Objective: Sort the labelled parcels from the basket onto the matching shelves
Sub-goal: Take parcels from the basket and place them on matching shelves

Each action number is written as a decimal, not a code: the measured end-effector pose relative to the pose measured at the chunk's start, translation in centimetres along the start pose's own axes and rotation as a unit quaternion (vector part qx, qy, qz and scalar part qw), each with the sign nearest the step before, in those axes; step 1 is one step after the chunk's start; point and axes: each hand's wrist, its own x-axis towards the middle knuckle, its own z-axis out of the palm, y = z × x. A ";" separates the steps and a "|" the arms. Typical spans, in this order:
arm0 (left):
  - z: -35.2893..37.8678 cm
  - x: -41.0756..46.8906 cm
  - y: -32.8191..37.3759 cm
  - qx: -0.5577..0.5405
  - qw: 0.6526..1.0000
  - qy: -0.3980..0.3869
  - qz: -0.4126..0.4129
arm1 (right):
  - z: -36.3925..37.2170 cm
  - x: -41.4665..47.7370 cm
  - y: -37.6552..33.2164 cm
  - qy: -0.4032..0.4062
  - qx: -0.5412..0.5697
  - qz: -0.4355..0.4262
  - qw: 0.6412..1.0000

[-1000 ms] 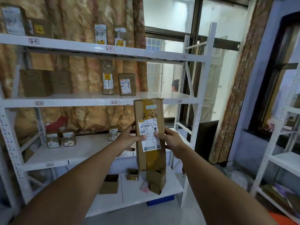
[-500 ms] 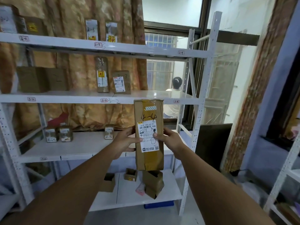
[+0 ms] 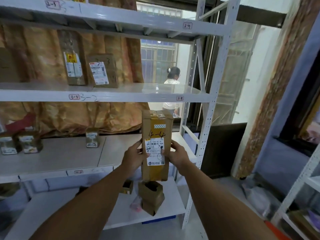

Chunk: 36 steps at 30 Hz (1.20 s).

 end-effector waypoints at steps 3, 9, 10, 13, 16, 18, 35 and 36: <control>1.1 6.0 -1.3 0.004 1.000 0.000 -0.027 | 0.2 5.8 1.4 0.007 -0.019 0.015 1.000; 2.4 15.9 -3.9 0.008 0.998 -0.011 -0.057 | 0.5 15.5 4.4 0.018 -0.027 0.036 0.999; 2.6 17.0 -4.4 0.013 0.998 -0.010 -0.059 | 0.6 16.6 4.9 0.016 -0.030 0.038 0.999; 3.8 20.6 -6.6 0.028 0.998 -0.002 -0.063 | 1.0 20.6 7.2 0.012 -0.032 0.055 0.998; 5.2 24.2 -8.8 0.031 0.997 0.012 -0.072 | 1.2 24.6 9.7 0.008 -0.022 0.073 0.997; 6.2 26.4 -10.2 0.028 0.996 0.022 -0.085 | 1.4 27.4 11.3 0.002 -0.009 0.083 0.997; 11.1 38.9 -14.4 0.172 0.980 0.047 -0.084 | 1.6 41.9 19.7 0.007 0.032 0.116 0.993; 11.2 39.4 -14.6 0.178 0.979 0.050 -0.082 | 1.7 42.4 19.9 0.005 0.030 0.114 0.993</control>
